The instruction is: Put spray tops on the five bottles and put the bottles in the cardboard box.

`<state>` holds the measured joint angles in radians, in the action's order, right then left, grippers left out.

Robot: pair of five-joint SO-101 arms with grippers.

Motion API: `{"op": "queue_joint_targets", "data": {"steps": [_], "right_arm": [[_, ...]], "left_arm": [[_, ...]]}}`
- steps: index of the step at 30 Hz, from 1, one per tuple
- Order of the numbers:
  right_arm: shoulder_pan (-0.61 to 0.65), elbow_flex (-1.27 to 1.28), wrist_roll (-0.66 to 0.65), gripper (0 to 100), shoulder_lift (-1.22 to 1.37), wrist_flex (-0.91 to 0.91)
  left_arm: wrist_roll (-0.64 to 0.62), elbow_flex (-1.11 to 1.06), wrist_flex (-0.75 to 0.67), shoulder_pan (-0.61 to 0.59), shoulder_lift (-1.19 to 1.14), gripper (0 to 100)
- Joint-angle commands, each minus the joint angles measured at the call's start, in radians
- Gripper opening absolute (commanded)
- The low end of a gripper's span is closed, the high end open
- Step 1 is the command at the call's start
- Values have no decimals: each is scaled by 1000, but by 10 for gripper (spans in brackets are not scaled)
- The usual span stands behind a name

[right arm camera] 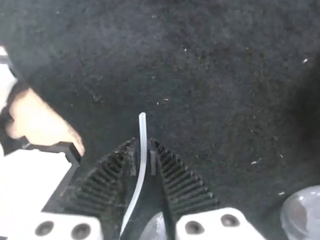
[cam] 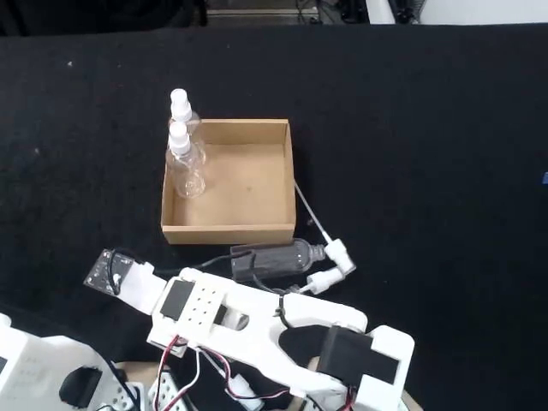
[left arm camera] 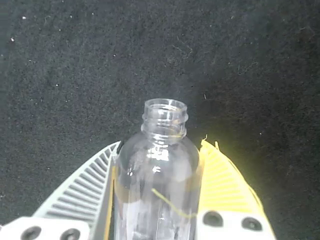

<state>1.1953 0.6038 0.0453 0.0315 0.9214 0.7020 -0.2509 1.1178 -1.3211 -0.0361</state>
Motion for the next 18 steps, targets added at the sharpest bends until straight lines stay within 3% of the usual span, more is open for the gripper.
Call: {"op": "queue_joint_targets", "data": {"steps": [1, 8, 14, 18], "right_arm": [[-2, -79, -9, 10, -128, 58], [-118, -73, -86, 12, -371, 158], [6, -30, -9, 172, -325, 106], [21, -21, 9, 147, -182, -25]], "left_arm": [[-6, 64, -14, 2, 8, 29], [-6, 64, -14, 2, 8, 29], [-6, 64, -14, 2, 8, 29], [-6, 64, -11, 2, 8, 29]]}}
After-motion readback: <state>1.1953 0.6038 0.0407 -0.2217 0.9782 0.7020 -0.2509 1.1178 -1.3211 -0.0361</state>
